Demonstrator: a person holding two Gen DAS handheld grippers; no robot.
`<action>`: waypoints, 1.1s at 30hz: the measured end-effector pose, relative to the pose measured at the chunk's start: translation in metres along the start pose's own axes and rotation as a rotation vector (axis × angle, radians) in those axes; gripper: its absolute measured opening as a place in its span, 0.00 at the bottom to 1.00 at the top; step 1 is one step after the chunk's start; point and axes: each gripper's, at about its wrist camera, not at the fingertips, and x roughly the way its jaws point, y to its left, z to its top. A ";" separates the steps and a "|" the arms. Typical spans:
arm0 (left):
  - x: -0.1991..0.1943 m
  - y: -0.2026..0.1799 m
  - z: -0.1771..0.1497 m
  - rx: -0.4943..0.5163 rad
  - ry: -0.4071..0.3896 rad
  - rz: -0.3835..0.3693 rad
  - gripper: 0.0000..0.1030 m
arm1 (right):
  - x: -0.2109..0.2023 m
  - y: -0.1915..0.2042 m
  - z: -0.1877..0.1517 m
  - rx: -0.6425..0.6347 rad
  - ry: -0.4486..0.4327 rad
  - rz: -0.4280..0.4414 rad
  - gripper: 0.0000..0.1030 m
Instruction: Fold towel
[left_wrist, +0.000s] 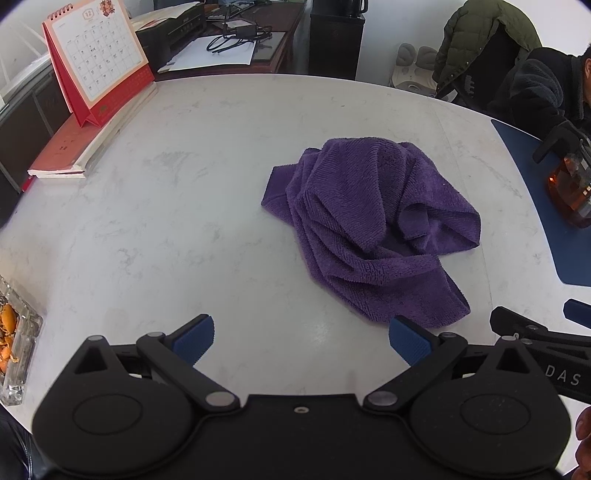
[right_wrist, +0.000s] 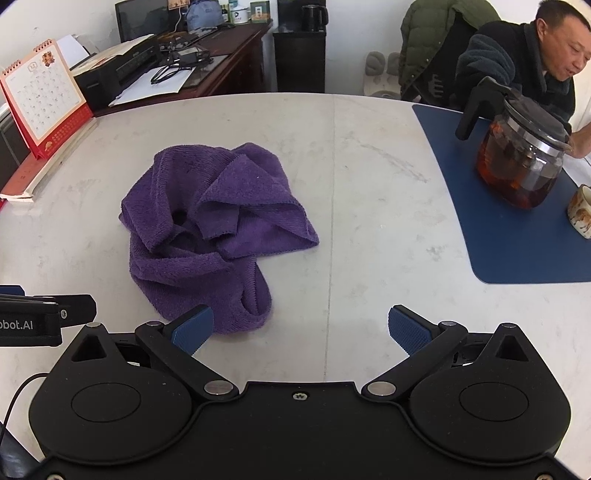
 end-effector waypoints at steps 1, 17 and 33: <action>0.000 0.000 0.000 0.000 0.000 0.000 0.99 | 0.000 0.000 0.000 0.000 0.000 -0.001 1.00; 0.003 0.001 0.001 -0.001 0.004 0.001 0.99 | 0.004 -0.005 -0.002 -0.001 0.010 -0.001 1.00; 0.005 0.000 -0.001 0.006 0.015 0.000 0.99 | 0.004 -0.003 -0.003 0.000 0.019 -0.004 1.00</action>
